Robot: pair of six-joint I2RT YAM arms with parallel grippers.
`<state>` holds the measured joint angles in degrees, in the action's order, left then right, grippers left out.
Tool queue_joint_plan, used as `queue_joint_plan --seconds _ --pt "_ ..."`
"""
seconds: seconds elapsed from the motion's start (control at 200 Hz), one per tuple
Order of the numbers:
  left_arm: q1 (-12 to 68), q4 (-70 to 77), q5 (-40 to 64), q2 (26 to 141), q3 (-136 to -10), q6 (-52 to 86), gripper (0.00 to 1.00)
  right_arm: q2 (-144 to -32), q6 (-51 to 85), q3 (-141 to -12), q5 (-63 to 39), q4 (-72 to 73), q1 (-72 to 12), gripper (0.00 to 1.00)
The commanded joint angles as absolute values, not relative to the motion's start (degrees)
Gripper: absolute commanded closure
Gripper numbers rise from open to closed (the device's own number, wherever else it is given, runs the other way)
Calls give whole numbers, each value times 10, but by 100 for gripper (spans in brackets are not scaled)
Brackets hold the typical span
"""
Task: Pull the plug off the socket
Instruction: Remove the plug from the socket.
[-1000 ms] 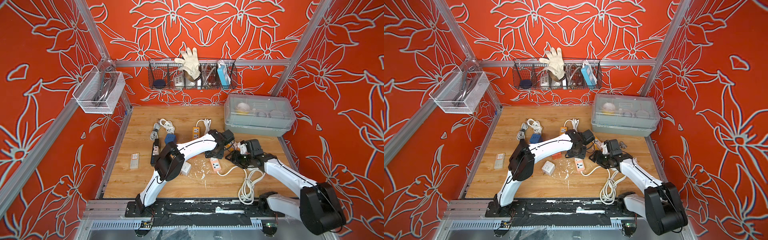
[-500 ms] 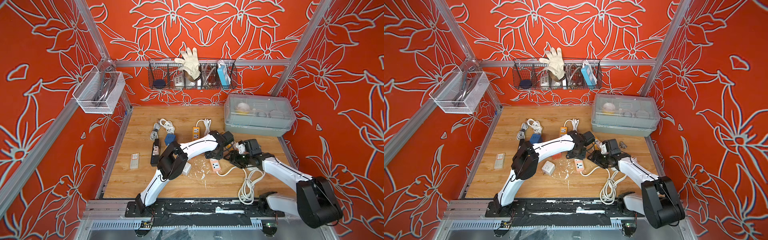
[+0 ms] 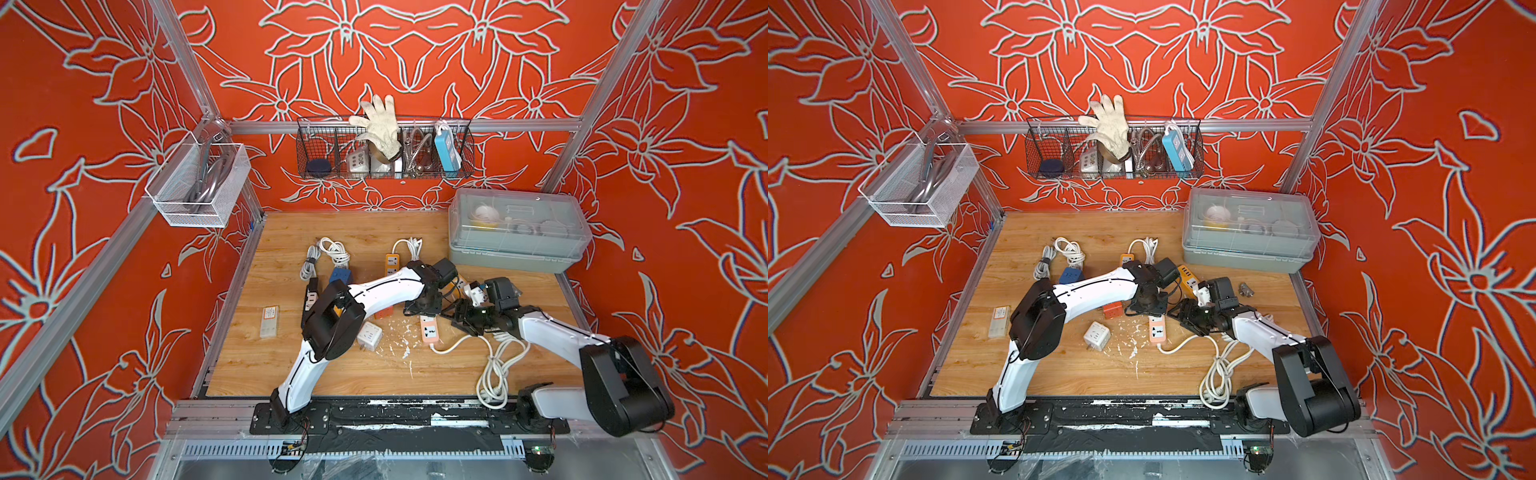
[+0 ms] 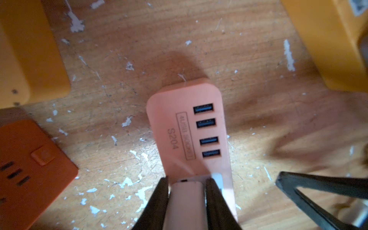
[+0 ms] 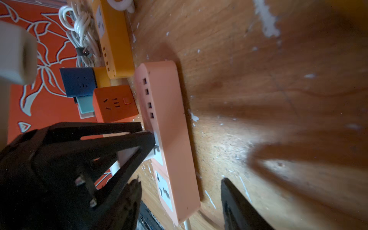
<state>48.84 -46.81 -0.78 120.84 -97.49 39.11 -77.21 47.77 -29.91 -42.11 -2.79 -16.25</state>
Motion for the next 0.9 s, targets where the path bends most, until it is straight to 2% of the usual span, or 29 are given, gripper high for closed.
queue_joint_plan --seconds 0.0,0.305,0.47,0.721,0.896 --pt "467 -378 58 1148 -929 380 84 -803 487 -291 -475 16 -160 33" --pt "438 -303 129 1121 -871 383 87 -865 507 -300 -535 99 -192 38" --pt "437 -295 146 1123 -871 387 89 -882 494 -314 -523 74 -203 41" --pt "424 -285 166 1109 -860 384 91 -900 482 -327 -491 41 -202 61" --pt "407 -243 175 1067 -795 372 92 -911 502 -313 -486 71 -194 72"
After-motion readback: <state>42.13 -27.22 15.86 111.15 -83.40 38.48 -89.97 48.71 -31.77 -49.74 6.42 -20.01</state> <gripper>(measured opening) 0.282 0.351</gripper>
